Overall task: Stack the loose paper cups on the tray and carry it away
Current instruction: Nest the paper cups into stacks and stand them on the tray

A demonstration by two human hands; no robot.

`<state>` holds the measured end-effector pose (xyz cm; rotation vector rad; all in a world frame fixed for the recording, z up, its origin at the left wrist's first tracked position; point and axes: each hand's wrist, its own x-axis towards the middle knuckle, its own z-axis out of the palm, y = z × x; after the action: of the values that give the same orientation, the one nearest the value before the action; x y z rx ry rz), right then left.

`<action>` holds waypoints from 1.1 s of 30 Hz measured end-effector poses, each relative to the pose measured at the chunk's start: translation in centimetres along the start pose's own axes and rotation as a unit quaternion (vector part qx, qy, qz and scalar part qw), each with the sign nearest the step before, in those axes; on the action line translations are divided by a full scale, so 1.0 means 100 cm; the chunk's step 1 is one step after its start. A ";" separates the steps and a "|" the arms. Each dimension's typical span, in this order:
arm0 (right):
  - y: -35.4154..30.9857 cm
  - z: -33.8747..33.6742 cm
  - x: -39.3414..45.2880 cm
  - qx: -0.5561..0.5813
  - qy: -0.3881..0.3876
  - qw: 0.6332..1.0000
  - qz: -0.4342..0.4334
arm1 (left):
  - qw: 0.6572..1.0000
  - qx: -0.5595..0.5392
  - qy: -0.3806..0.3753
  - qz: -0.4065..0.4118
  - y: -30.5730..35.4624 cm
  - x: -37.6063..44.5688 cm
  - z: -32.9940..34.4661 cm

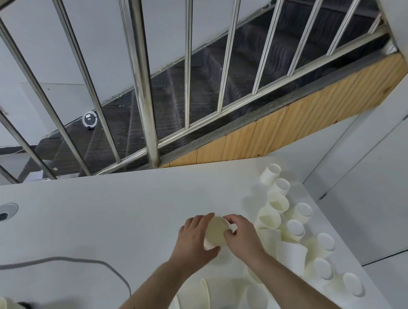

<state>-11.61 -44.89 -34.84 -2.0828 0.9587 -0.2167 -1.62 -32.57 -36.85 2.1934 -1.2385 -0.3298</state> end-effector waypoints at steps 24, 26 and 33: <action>0.014 0.021 -0.001 -0.300 -0.141 0.941 -0.070 | 0.985 0.077 -0.110 -0.109 -0.037 -0.015 0.001; 0.012 0.026 -0.002 -0.317 -0.174 0.929 -0.080 | 0.987 0.073 -0.100 -0.105 -0.037 -0.018 -0.002; -0.001 0.034 -0.009 -0.307 -0.154 0.934 -0.097 | 0.991 0.066 -0.077 -0.088 -0.038 -0.028 -0.012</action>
<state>-10.62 -42.18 -36.83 -2.6790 0.6757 0.3519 0.04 -28.28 -38.40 2.4380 -1.1780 -0.5107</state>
